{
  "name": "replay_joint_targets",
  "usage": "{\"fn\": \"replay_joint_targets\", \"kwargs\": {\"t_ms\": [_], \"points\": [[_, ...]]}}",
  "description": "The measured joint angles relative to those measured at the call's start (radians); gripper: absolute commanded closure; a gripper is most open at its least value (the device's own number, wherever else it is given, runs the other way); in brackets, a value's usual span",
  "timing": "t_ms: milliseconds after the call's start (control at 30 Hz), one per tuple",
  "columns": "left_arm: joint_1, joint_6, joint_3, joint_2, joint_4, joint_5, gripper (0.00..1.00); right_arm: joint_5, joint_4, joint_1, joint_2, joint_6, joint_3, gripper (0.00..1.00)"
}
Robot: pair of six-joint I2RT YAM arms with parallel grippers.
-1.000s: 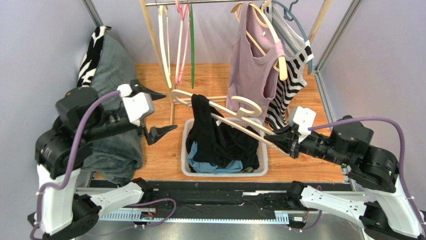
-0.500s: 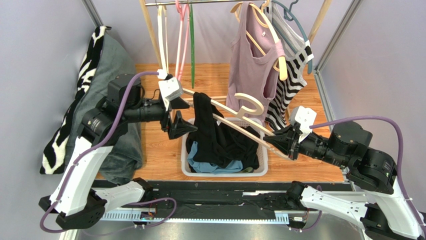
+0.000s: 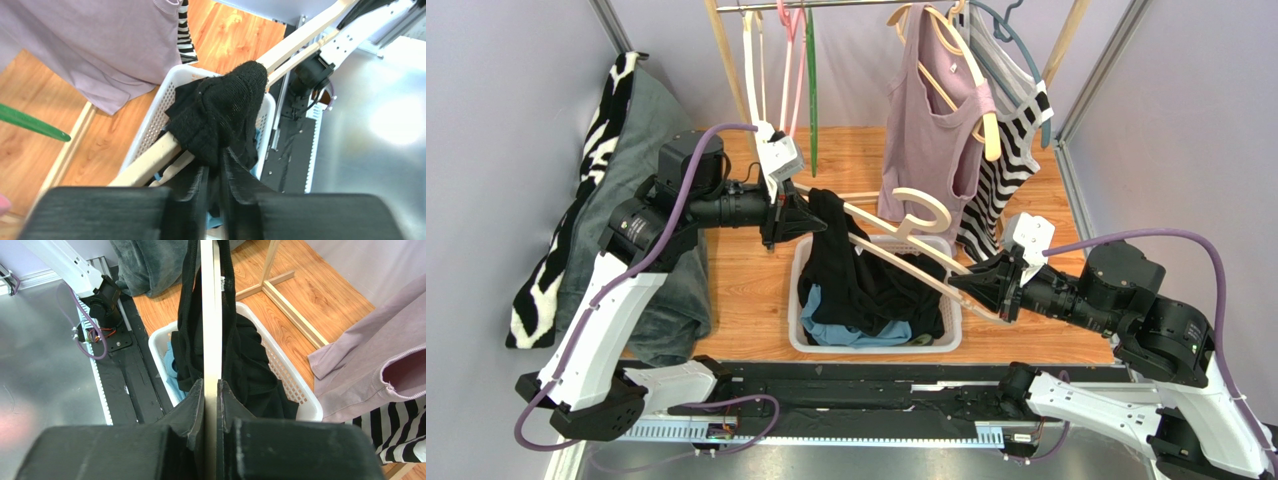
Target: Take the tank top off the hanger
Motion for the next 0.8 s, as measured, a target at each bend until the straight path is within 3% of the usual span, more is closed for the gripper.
{"fn": "replay_joint_targets", "kwargs": {"t_ms": [133,400,600,800], "points": [[0.0,-0.008,0.0,0.011,0.002,0.008,1.0,0.0,-0.001,0.0,0.0,0.001,0.0,1.0],[0.0,-0.009,0.008,-0.011,-0.004,0.007,1.0,0.008,-0.041,0.0,-0.001,0.002,0.008,1.0],[0.047,-0.009,0.12,-0.049,-0.014,-0.035,1.0,0.013,-0.196,0.0,-0.043,0.025,0.042,1.0],[0.071,-0.01,0.172,-0.095,-0.01,-0.05,1.0,0.012,-0.374,-0.001,-0.127,0.109,0.188,1.0]]}}
